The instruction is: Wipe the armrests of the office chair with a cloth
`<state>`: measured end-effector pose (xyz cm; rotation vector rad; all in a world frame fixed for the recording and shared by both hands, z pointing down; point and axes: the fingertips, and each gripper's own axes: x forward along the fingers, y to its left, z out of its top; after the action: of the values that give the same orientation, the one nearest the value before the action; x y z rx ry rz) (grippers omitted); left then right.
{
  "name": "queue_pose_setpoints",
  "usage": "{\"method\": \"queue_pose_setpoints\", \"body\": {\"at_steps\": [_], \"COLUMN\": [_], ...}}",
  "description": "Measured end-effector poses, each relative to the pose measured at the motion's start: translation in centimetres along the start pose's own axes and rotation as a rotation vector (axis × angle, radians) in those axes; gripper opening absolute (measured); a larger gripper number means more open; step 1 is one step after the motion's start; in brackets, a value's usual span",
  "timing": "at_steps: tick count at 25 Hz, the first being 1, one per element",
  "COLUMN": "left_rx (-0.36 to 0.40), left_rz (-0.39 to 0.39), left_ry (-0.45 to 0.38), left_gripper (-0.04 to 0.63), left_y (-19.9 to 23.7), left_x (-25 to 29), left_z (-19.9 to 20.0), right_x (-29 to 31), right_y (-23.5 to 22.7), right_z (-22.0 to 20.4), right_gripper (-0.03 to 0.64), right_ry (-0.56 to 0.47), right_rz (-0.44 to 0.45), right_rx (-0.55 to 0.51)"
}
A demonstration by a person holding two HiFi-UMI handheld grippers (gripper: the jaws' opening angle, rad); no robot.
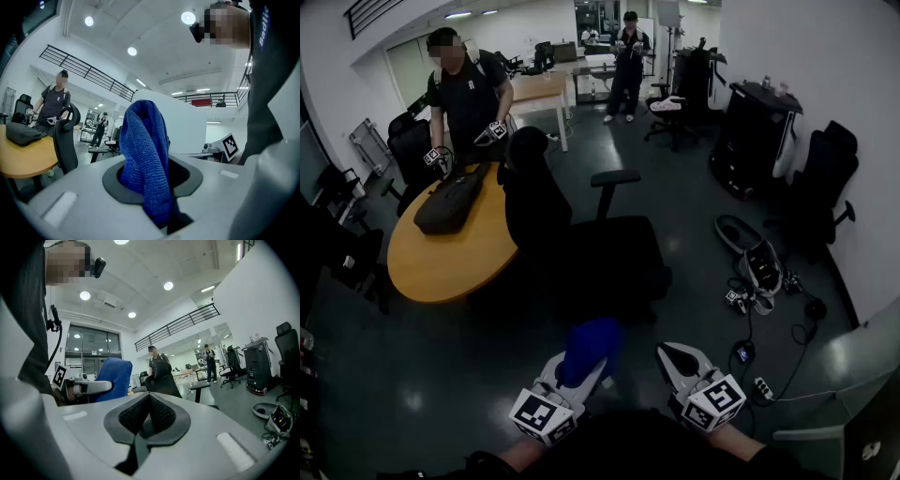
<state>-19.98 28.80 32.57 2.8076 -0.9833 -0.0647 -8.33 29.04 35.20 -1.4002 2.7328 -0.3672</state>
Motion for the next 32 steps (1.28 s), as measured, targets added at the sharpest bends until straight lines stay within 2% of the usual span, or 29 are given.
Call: {"method": "queue_pose_setpoints", "body": {"at_steps": [6, 13, 23, 32], "left_rx": [-0.019, -0.017, -0.01, -0.023], "left_rz": [0.006, 0.019, 0.043, 0.031], "left_ry": [0.042, 0.027, 0.018, 0.023], "left_gripper": [0.123, 0.123, 0.123, 0.123], "left_y": [-0.7, -0.8, -0.9, -1.1], "left_x": [-0.5, -0.8, -1.8, -1.5], "left_z": [-0.2, 0.0, 0.2, 0.0], "right_x": [-0.7, -0.4, -0.3, -0.6], "right_y": [0.4, 0.4, 1.0, 0.9], "right_z": [-0.9, -0.8, -0.9, -1.1], "right_gripper": [0.003, 0.003, 0.004, 0.004], "right_ry": [0.024, 0.023, 0.016, 0.028], "right_rz": [0.006, 0.027, 0.051, 0.026], "right_rx": [0.015, 0.053, 0.038, 0.044]}}
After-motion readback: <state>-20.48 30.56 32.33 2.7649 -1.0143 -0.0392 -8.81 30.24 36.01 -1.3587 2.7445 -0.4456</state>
